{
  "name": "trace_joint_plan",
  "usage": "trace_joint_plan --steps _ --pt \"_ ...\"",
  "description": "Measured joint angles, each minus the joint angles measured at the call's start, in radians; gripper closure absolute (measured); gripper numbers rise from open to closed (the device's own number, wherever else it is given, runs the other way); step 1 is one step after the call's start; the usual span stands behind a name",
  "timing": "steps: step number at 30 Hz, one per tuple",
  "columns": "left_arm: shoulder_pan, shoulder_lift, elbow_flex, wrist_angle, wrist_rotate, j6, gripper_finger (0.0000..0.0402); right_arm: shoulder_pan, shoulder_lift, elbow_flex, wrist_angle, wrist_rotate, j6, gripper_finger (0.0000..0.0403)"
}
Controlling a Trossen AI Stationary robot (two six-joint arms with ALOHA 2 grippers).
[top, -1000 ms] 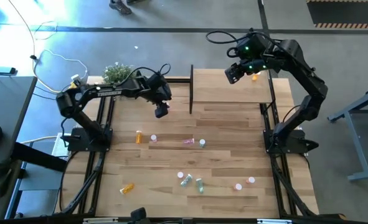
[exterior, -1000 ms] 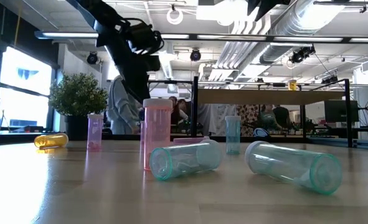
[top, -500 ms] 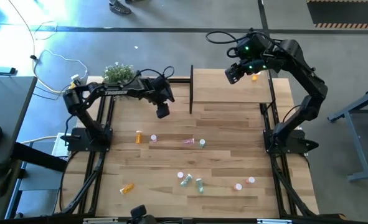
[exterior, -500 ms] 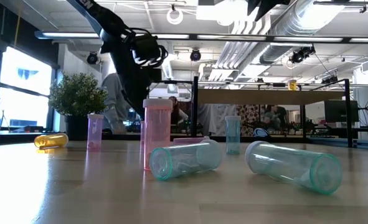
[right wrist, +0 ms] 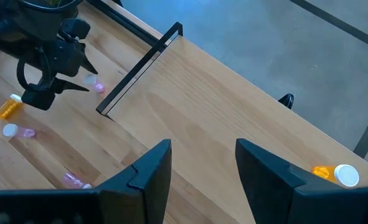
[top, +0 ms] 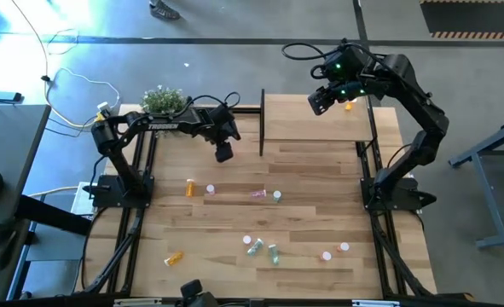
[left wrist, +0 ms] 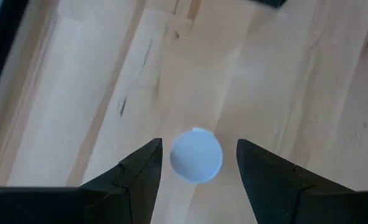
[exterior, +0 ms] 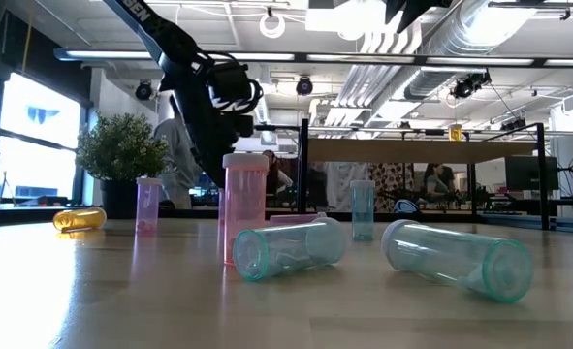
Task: Pick and place medicine bottles onto shelf by color
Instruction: Put the top pink pill bottle on the shelf
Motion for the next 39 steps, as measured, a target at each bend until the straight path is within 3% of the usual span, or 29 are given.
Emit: trace_joint_plan --steps 6,17,31,35,39 --pt "0.001 0.0 0.0 0.001 -0.011 0.002 0.0217 0.0 0.0 0.0 0.0 0.0 0.0 0.0233" --pt "0.001 0.0 0.0 0.003 -0.014 0.026 0.0293 0.0 0.0 0.0 0.0 0.0 0.0 0.0233" --pt "0.001 -0.038 0.004 -0.058 -0.006 0.006 0.0291 0.0 0.0 0.0 0.0 0.0 0.011 0.0233" --pt "-0.001 -0.072 0.083 -0.194 -0.007 0.0 0.029 0.0 0.0 0.0 0.0 0.0 0.011 0.0233" --pt "-0.001 -0.075 0.242 -0.374 -0.009 0.0 0.029 0.0 0.0 0.0 0.0 0.0 0.011 0.0233"
